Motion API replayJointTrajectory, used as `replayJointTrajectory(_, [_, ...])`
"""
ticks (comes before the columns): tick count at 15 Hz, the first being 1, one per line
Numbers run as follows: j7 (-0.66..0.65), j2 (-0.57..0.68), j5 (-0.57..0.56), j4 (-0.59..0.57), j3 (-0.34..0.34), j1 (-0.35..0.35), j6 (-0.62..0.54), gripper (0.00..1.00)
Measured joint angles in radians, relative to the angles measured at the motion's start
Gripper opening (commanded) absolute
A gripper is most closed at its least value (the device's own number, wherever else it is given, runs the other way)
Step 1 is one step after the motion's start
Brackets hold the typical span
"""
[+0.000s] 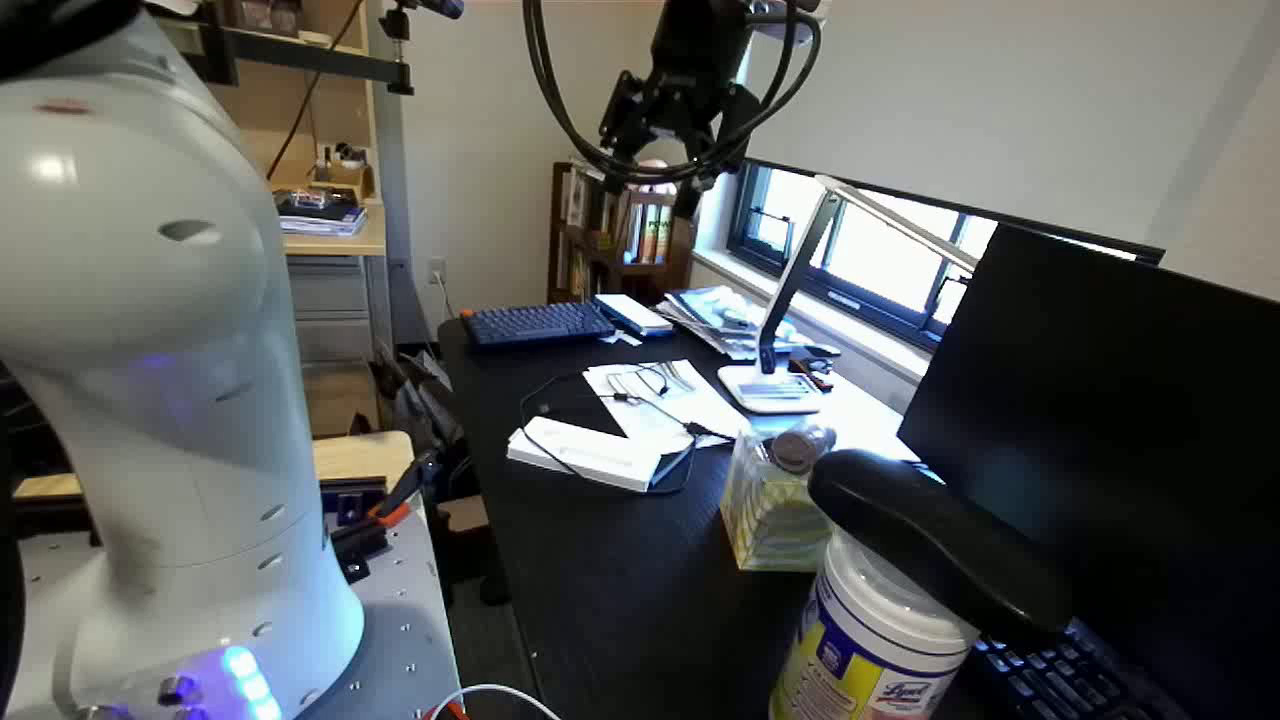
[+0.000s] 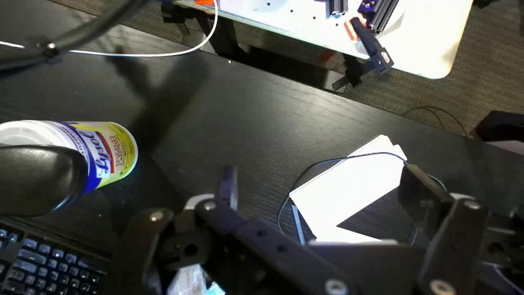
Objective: Get the item on top of the wipe box and place it on the black eyeglass case
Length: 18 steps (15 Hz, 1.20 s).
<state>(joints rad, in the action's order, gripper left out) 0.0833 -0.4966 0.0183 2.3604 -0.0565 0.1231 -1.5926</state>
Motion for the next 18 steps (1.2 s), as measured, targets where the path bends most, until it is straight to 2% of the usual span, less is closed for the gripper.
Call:
replayJointTrajectory(8, [0.000,0.008,0.000,-0.001,0.004,-0.003,0.000,1.00])
replayJointTrajectory(12, [0.038,0.083,-0.014,-0.018,0.051,-0.022,-0.032,1.00])
replayJointTrajectory(14, [0.085,0.145,-0.029,-0.032,0.084,-0.042,-0.083,1.00])
replayJointTrajectory(18, [0.158,0.272,-0.070,-0.060,0.117,-0.073,-0.271,1.00])
